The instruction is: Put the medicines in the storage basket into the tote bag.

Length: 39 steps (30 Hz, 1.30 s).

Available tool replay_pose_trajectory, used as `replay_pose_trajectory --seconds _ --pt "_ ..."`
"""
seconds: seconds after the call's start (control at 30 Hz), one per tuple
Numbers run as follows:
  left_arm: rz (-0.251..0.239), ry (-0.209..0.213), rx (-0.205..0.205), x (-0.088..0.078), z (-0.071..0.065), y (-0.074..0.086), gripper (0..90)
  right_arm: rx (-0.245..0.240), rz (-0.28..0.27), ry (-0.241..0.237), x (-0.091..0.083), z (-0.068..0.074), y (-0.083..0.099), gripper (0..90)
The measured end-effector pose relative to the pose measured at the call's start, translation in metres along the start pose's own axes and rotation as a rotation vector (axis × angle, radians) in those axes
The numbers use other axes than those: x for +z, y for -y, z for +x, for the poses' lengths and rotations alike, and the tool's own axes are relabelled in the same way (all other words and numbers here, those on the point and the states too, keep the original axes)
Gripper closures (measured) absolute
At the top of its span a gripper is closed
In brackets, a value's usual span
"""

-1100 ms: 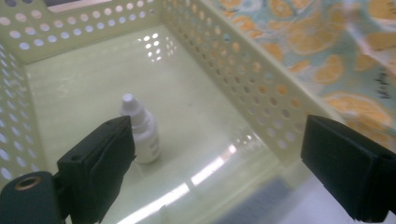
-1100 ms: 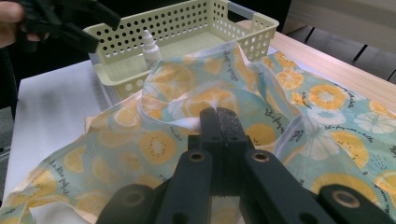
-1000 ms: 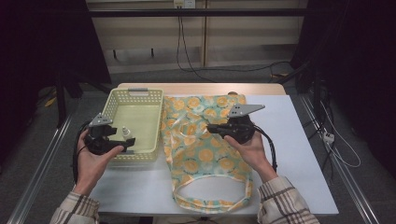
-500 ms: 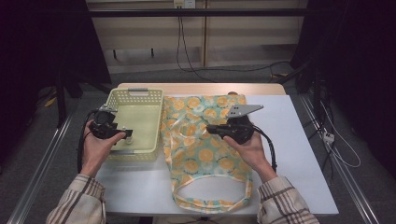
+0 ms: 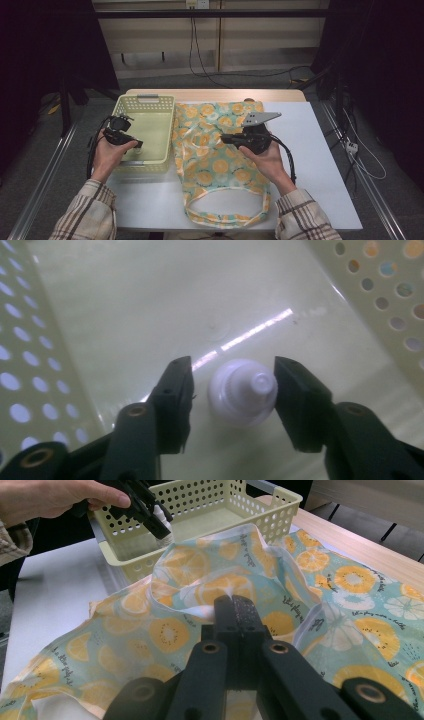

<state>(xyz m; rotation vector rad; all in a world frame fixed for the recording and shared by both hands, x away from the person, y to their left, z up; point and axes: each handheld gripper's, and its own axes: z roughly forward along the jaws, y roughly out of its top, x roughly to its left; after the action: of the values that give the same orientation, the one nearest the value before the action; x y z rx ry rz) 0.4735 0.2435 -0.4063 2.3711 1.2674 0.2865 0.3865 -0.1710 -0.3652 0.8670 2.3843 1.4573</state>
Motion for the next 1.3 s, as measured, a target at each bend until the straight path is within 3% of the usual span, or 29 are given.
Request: replay_pose_trajectory --seconds 0.07,0.17,0.33,0.5,0.63,0.87,1.0,1.07,1.13,1.3 --pt "0.015 0.019 -0.009 0.001 0.000 0.000 56.4 0.000 -0.001 -0.001 0.000 0.000 0.000 90.0" --pt "0.049 0.013 0.014 0.004 -0.001 0.000 57.8 0.000 -0.001 0.000 -0.001 0.000 0.000 90.0" --pt "0.038 -0.002 0.000 0.003 -0.001 0.000 60.2 -0.001 0.001 0.000 0.000 0.000 0.000 90.0" --pt "-0.006 0.014 -0.011 -0.002 -0.003 0.001 60.4 0.004 -0.001 0.003 0.000 -0.001 0.000 90.0" --pt "-0.060 0.021 -0.011 -0.008 -0.008 0.000 60.4 0.004 0.001 0.005 0.000 -0.002 0.001 90.0" --pt "-0.204 0.010 -0.001 -0.030 -0.018 0.001 60.4 0.008 0.004 0.007 0.001 -0.003 0.001 90.0" --pt "-0.253 0.020 0.007 -0.039 -0.022 0.003 60.4 0.012 0.005 0.010 0.001 -0.004 0.002 90.0" --pt "-0.282 0.051 -0.002 -0.043 -0.026 0.005 60.4 0.012 0.004 0.012 0.001 -0.005 0.002 90.0" --pt "-0.316 0.033 0.005 -0.050 -0.032 0.006 60.4 0.011 0.002 0.013 0.001 -0.005 0.002 90.0" --pt "-0.394 0.046 0.014 -0.063 -0.042 0.010 60.4 0.008 0.002 0.012 0.001 -0.004 0.002 90.0"
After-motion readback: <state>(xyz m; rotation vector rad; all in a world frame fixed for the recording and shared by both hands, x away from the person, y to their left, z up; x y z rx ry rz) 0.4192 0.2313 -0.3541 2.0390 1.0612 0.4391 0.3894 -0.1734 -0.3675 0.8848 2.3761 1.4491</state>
